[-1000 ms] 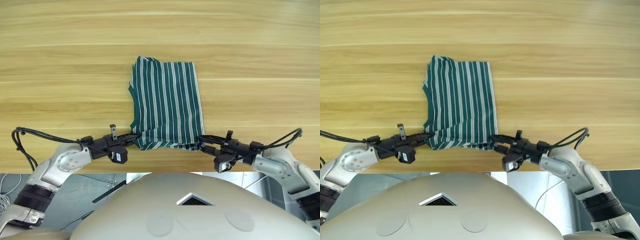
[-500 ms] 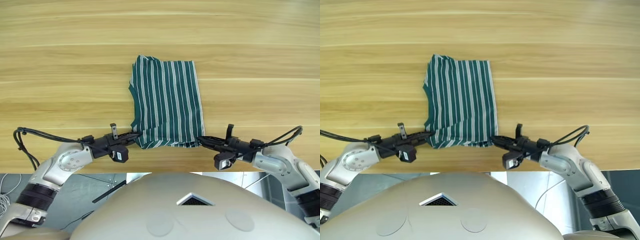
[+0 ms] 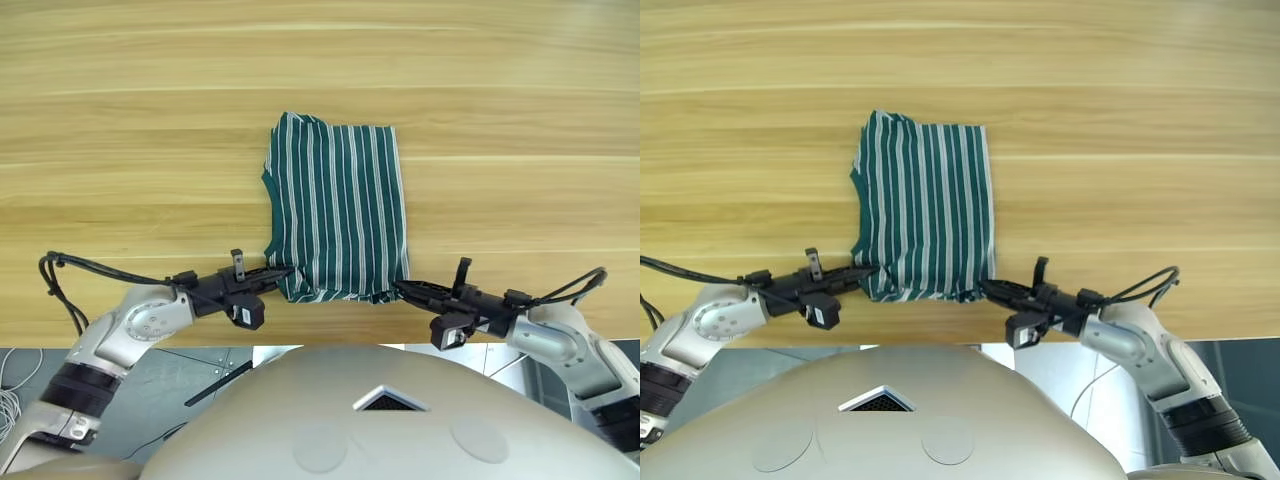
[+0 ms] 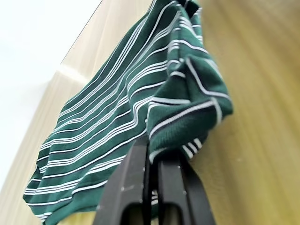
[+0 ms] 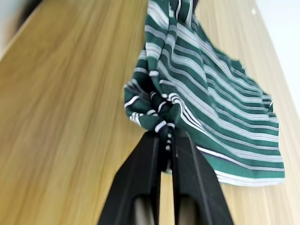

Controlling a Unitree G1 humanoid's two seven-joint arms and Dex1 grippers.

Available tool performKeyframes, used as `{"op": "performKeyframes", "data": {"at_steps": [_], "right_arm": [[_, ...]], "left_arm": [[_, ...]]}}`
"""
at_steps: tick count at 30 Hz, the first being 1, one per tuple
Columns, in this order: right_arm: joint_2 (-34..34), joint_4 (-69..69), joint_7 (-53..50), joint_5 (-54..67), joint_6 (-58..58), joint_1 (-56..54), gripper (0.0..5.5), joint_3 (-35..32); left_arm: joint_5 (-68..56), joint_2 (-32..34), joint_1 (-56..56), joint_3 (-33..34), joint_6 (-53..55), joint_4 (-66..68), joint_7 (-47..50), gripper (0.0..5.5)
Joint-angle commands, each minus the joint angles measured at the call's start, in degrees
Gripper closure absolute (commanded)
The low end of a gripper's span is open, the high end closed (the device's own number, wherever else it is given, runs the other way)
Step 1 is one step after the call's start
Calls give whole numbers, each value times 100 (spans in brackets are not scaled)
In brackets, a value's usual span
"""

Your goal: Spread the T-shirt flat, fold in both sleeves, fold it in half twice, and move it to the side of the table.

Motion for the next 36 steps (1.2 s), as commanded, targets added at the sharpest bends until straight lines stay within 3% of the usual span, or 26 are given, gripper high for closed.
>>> {"op": "performKeyframes", "data": {"at_steps": [1, 7, 14, 22, 33, 36], "right_arm": [[-129, -246, 66, 229, 99, 250, 538, -226], [213, -439, -19, 825, 345, -157, 538, -378], [1029, -34, -110, 1153, 977, -1367, 538, -222], [1905, 1109, -761, 607, 1640, -3053, 538, -253], [2693, 3309, -1741, -306, 1590, -4637, 538, 245], [2741, 3686, -1892, -522, 1508, -4806, 472, 401]], "left_arm": [[62, 201, 654, 9, 289, -107, -121, 550], [-836, -45, 411, 257, 465, -444, -104, 550], [-1122, -1299, -1082, 454, 1392, 131, 343, 550], [-1018, -2239, -2312, 815, 2267, 1304, 1038, 550], [-542, -2829, -3175, 679, 2280, 2818, 1571, 550], [-654, -2913, -3241, 702, 2300, 2922, 1445, 504]]}}
